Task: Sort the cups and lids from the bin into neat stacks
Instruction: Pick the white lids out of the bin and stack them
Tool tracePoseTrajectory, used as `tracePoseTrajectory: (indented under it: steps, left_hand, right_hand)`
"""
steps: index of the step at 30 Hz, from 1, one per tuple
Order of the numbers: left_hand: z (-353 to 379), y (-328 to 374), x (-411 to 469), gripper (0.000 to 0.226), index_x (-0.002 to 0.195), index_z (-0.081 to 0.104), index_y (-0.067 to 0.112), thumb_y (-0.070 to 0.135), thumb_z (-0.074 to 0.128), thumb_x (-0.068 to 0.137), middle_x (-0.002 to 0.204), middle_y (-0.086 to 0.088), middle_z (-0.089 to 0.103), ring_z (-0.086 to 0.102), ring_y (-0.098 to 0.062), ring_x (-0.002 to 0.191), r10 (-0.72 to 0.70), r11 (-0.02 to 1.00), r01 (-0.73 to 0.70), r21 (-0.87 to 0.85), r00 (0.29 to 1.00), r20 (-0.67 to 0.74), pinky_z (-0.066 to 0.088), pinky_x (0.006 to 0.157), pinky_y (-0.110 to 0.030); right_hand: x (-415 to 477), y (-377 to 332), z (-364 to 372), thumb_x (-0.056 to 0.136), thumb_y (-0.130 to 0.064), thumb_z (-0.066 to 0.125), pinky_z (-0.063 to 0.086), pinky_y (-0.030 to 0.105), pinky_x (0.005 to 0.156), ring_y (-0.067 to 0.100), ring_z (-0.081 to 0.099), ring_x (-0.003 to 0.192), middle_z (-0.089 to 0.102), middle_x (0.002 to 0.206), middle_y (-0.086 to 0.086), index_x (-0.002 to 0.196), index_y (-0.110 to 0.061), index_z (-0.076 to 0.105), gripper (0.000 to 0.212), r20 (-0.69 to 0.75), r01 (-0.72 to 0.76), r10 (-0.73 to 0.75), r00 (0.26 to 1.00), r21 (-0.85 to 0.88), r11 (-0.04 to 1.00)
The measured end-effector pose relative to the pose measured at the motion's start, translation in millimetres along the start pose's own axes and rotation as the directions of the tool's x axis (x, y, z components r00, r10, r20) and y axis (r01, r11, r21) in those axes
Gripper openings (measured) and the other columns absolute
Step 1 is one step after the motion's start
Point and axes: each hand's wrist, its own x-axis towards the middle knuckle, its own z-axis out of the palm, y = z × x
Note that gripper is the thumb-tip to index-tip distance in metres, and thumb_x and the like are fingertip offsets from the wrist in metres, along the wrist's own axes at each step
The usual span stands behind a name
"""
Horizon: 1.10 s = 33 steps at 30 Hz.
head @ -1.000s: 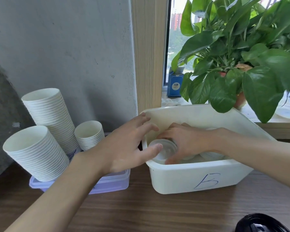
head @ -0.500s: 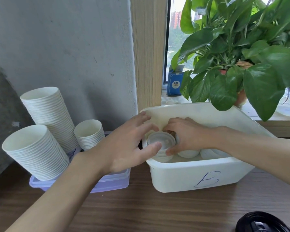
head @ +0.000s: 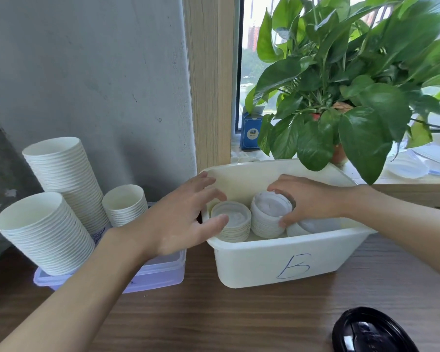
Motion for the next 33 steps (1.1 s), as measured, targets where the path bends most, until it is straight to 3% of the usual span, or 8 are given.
tracePoseTrajectory:
  steps: [4, 7, 10, 12, 18, 22, 26, 33]
  left_hand:
    - [-3, 7, -1, 0.068, 0.132, 0.051, 0.039, 0.075, 0.032, 0.078, 0.161, 0.011, 0.027, 0.004, 0.000, 0.151, -0.003, 1.000, 0.003, -0.025, 1.000, 0.014, 0.015, 0.117, -0.025]
    - [-6, 25, -4, 0.061, 0.128, 0.057, 0.035, 0.072, 0.036, 0.085, 0.147, 0.015, 0.044, 0.032, -0.006, 0.140, 0.037, 0.999, -0.038, -0.007, 0.999, -0.018, 0.026, 0.113, -0.028]
    - [-6, 53, -8, 0.060, 0.120, 0.060, 0.036, 0.074, 0.032, 0.084, 0.130, 0.018, 0.057, 0.049, -0.007, 0.123, 0.113, 0.993, -0.111, 0.032, 0.992, -0.058, 0.035, 0.109, -0.038]
    - [-2, 70, -11, 0.058, 0.119, 0.060, 0.038, 0.075, 0.034, 0.082, 0.124, 0.021, 0.061, 0.052, -0.009, 0.118, 0.123, 0.991, -0.120, 0.056, 0.991, -0.054, 0.038, 0.105, -0.038]
    - [14, 112, -20, 0.044, 0.123, 0.056, 0.037, 0.060, 0.057, 0.087, 0.114, 0.016, 0.064, 0.060, -0.010, 0.108, 0.121, 0.989, -0.115, 0.093, 0.991, -0.062, 0.044, 0.092, -0.032]
    - [29, 123, -24, 0.044, 0.128, 0.057, 0.035, 0.055, 0.058, 0.089, 0.124, 0.009, 0.064, 0.058, -0.017, 0.117, 0.131, 0.988, -0.122, 0.090, 0.986, -0.104, 0.048, 0.096, -0.040]
    - [41, 118, -32, 0.045, 0.135, 0.057, 0.032, 0.042, 0.061, 0.092, 0.121, 0.014, 0.060, 0.056, -0.011, 0.116, 0.144, 0.989, -0.138, 0.049, 0.977, -0.154, 0.048, 0.088, -0.035]
    - [40, 120, -41, 0.041, 0.133, 0.060, 0.030, 0.032, 0.063, 0.092, 0.118, 0.016, 0.060, 0.057, -0.011, 0.111, 0.159, 0.987, -0.157, 0.031, 0.976, -0.147, 0.047, 0.092, -0.035]
  right_hand:
    - [-10, -7, -3, 0.069, -0.046, 0.080, 0.041, 0.029, 0.094, 0.011, 0.046, 0.109, 0.045, 0.115, -0.012, 0.132, -0.030, 0.044, 0.074, -0.029, -0.003, 0.004, 1.000, 0.028, 1.000]
    - [-33, -23, -17, 0.076, -0.044, 0.076, 0.041, 0.022, 0.092, 0.010, 0.050, 0.110, 0.049, 0.118, -0.007, 0.136, -0.027, 0.044, 0.070, -0.104, -0.004, 0.015, 0.995, 0.109, 0.994]
    - [-66, -40, -31, 0.081, -0.043, 0.071, 0.044, 0.024, 0.091, 0.011, 0.052, 0.108, 0.054, 0.116, -0.007, 0.133, -0.025, 0.048, 0.059, -0.165, -0.005, 0.017, 0.986, 0.076, 0.997]
    - [-92, -49, -37, 0.082, -0.043, 0.070, 0.043, 0.017, 0.082, 0.010, 0.055, 0.103, 0.059, 0.109, -0.007, 0.128, -0.025, 0.054, 0.052, -0.239, -0.009, 0.028, 0.971, 0.081, 0.997]
    - [-181, -65, -16, 0.078, -0.041, 0.074, 0.045, 0.012, 0.072, 0.004, 0.059, 0.082, 0.065, 0.088, -0.007, 0.106, -0.027, 0.064, 0.033, -0.301, 0.026, 0.089, 0.950, 0.358, 0.934]
    - [-217, -55, 25, 0.074, -0.050, 0.075, 0.038, 0.011, 0.084, -0.005, 0.050, 0.108, 0.055, 0.114, -0.018, 0.125, -0.036, 0.052, 0.057, -0.131, -0.056, 0.107, 0.986, 0.342, 0.938]
    - [-235, -48, 59, 0.068, -0.049, 0.080, 0.033, 0.017, 0.102, -0.006, 0.041, 0.122, 0.038, 0.134, -0.023, 0.139, -0.039, 0.037, 0.084, -0.004, -0.109, 0.119, 0.993, 0.379, 0.919]
    - [-236, -49, 91, 0.067, -0.036, 0.082, 0.040, 0.021, 0.100, 0.005, 0.047, 0.117, 0.035, 0.131, -0.017, 0.139, -0.034, 0.036, 0.085, -0.099, -0.088, 0.134, 0.986, 0.374, 0.923]
